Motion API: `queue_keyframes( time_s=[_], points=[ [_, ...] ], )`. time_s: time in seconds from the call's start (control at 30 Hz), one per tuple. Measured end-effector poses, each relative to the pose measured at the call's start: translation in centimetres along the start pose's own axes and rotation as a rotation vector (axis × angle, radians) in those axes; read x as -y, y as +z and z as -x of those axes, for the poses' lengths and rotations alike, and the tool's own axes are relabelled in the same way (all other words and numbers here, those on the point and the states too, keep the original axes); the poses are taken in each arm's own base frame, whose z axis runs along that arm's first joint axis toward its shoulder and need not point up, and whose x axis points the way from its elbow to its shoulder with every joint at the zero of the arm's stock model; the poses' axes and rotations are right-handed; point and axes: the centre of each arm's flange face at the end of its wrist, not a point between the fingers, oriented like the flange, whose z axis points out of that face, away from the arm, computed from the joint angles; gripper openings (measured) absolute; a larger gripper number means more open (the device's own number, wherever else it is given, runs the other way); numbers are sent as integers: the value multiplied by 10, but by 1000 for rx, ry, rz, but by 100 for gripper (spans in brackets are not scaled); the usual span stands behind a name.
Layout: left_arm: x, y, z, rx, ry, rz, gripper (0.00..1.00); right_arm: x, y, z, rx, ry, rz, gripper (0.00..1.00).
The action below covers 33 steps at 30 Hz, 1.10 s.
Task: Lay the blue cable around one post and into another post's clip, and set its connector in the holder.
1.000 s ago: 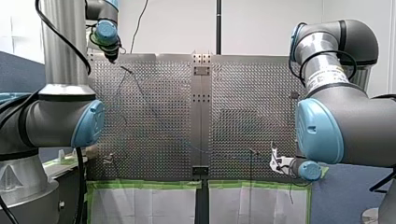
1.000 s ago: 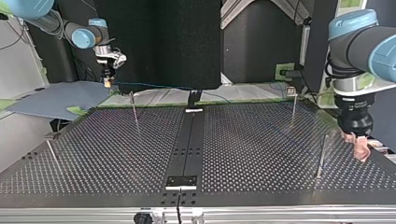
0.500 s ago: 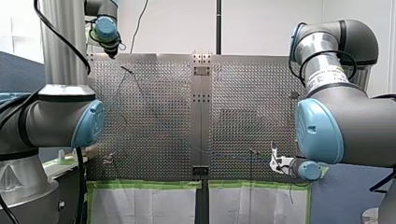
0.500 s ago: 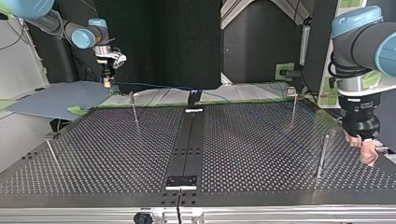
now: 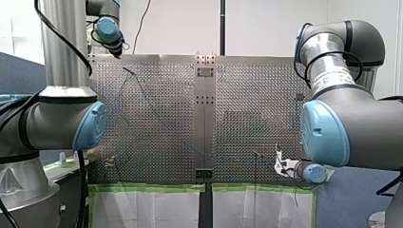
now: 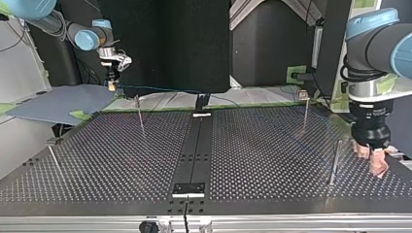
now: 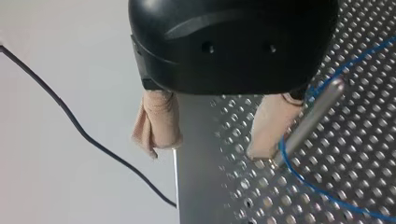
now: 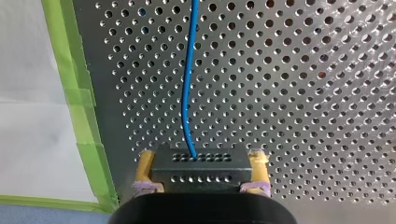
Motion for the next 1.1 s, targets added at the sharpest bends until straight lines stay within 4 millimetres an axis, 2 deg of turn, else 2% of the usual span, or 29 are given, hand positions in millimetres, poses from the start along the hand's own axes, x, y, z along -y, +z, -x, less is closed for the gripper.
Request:
queue_keyframes(
  time_s=[1.1],
  points=[
    [3, 0, 3, 18, -23, -31, 100, 1, 0, 0, -1, -2, -3, 0]
  ],
)
